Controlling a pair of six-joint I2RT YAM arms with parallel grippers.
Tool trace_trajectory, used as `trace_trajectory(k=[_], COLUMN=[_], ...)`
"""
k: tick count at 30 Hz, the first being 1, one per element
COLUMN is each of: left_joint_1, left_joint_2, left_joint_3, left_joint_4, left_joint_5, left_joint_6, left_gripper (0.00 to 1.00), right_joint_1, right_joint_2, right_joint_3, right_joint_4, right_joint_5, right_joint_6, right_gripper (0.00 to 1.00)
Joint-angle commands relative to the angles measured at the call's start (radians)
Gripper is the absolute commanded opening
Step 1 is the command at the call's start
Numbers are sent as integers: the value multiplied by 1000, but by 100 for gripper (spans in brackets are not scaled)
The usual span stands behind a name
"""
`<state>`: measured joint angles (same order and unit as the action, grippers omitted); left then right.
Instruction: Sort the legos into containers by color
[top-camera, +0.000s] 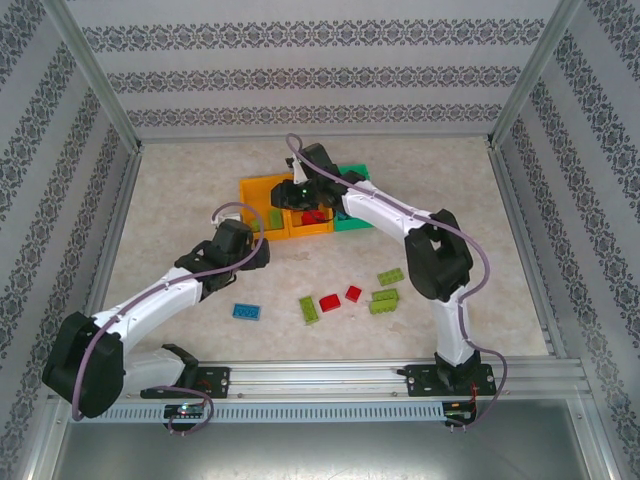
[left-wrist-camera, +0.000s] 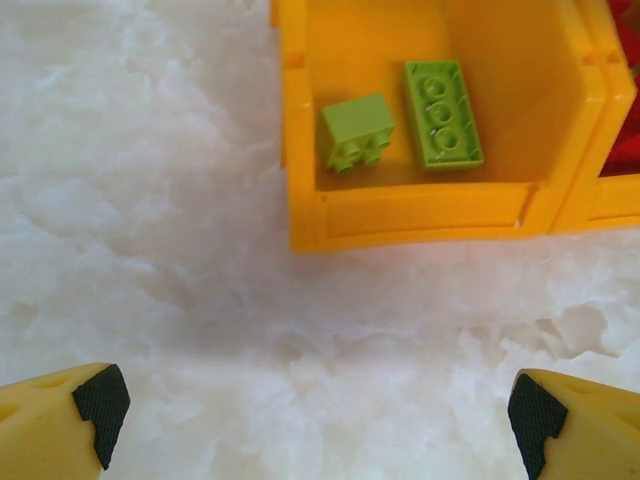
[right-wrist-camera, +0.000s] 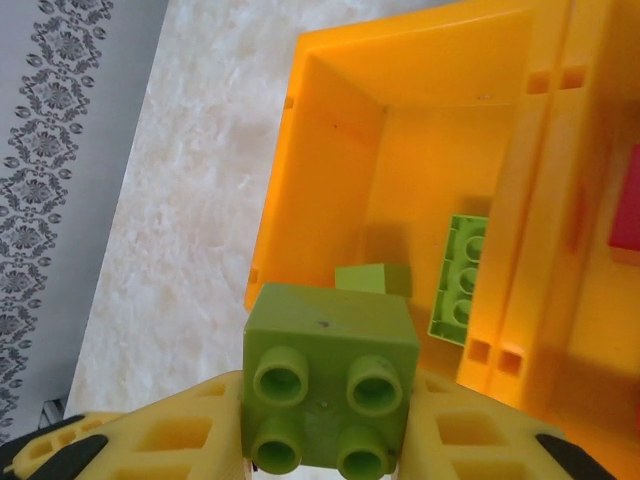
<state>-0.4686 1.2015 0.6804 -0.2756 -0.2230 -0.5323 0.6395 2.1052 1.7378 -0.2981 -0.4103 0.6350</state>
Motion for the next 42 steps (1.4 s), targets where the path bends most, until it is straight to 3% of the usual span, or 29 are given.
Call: trace_trajectory(k=[1, 6, 11, 19, 30, 42], left_joint_1=[13, 13, 5, -75, -182, -223], left_joint_2=[-16, -15, -10, -40, -47, -62], left_joint_3=[-6, -11, -19, -35, -79, -121], left_joint_4=[-100, -157, -246, -319, -359, -383], left_joint_5=[-15, 48, 86, 117, 163, 175], left_joint_6=[-56, -74, -108, -165, -201, -223], left_gripper=[99, 100, 100, 100, 100, 99], right_joint_1=[9, 9, 4, 4, 5, -62], right_joint_2=[49, 107, 139, 149, 57, -79], right_joint_3=[68, 136, 151, 162, 111, -47], right_joint_4=[11, -21, -46, -44, -12, 29], right_joint_5=[-76, -86, -65, -66, -79, -30], right_joint_6=[39, 49, 67, 74, 67, 79], right_gripper=[31, 36, 47, 57, 66, 71])
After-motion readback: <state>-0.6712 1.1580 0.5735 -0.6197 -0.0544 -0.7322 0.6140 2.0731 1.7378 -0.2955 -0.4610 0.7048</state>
